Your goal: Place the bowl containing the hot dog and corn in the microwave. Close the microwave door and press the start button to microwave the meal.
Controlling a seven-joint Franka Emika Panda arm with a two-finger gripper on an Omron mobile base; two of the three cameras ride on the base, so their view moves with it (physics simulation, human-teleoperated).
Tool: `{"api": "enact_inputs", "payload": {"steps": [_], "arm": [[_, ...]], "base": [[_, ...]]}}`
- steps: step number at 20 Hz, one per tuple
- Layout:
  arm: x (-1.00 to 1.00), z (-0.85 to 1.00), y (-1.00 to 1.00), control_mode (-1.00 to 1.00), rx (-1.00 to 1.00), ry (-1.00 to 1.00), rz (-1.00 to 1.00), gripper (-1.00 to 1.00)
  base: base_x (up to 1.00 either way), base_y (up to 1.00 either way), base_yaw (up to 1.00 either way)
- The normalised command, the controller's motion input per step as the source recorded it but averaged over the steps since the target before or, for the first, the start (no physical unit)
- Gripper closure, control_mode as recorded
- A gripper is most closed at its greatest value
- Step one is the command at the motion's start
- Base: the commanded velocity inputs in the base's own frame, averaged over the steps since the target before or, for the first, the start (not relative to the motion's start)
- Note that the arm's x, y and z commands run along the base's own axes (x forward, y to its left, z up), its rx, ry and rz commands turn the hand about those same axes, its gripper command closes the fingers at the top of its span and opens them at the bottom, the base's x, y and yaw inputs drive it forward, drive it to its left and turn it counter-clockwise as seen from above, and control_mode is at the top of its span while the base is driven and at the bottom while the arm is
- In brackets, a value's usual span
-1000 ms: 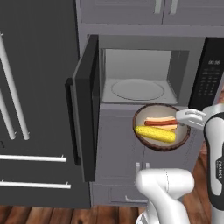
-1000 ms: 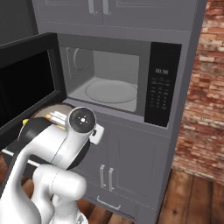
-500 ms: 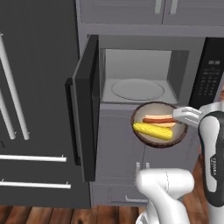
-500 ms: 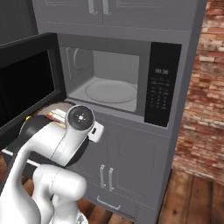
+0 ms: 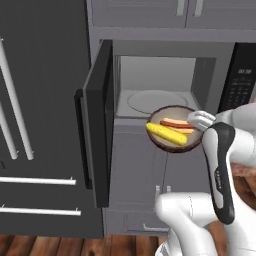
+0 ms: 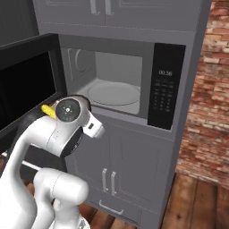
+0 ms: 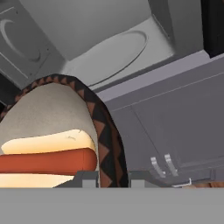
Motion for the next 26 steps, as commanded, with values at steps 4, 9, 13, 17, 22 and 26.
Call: {"api": "enact_inputs", "payload": {"steps": [4,9,13,17,22,26], "arm": [[0.35,0.00,0.00,-1.00,0.03,0.00,-0.16,1.00],[0.29,0.06,-0.06,-1.00,0.09,0.00,-0.17,1.00],[0.38,0.19,-0.20,-1.00,0.17,0.00,-0.19,1.00],[0.44,0.16,-0.32,-1.00,0.18,0.00,-0.16,1.00],[0.43,0.08,-0.13,-1.00,0.06,0.02,-0.09,1.00],[0.61,0.00,-0.10,-1.00,0.00,0.06,-0.03,1.00]], "base": [[0.00,0.00,0.00],[0.00,0.00,0.00],[0.00,0.00,0.00],[0.00,0.00,0.00],[0.00,0.00,0.00],[0.00,0.00,0.00]]}}
